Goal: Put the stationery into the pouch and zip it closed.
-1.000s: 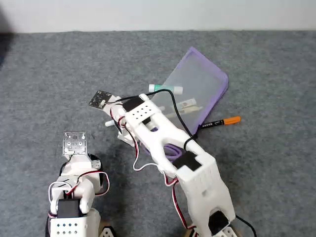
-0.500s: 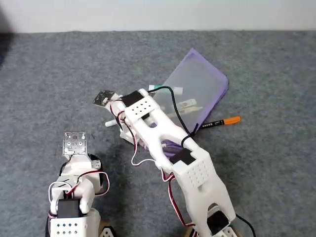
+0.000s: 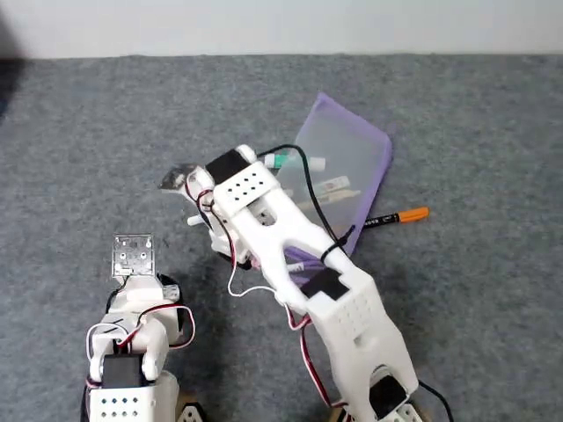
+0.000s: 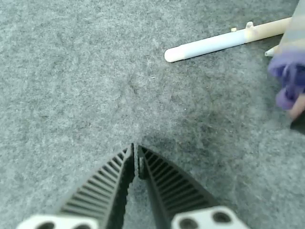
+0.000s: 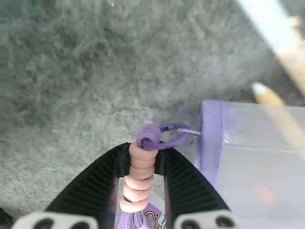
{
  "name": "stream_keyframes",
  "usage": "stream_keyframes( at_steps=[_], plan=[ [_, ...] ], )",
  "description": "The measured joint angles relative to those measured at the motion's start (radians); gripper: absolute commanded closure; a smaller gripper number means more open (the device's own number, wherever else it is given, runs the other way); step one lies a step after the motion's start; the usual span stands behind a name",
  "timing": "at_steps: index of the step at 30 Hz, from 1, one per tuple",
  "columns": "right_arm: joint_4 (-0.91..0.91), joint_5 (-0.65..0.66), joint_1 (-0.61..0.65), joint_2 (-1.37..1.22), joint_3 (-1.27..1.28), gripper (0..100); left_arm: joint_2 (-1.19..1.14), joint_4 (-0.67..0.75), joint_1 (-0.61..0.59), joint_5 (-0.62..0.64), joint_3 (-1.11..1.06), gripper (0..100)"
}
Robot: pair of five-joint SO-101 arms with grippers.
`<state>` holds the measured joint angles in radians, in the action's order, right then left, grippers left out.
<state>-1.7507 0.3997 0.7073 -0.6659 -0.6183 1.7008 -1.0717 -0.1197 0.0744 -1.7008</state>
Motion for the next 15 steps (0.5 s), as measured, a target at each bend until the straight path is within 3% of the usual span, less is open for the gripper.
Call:
stream_keyframes(
  at_steps=[7,15],
  plan=[
    [0.000,-0.012,0.077,0.311,0.198,99.0,0.000,0.000,0.000,0.000,0.000,99],
    [0.000,-0.244,0.160,0.618,0.582,99.0,0.000,0.000,0.000,0.000,0.000,99]
  ],
)
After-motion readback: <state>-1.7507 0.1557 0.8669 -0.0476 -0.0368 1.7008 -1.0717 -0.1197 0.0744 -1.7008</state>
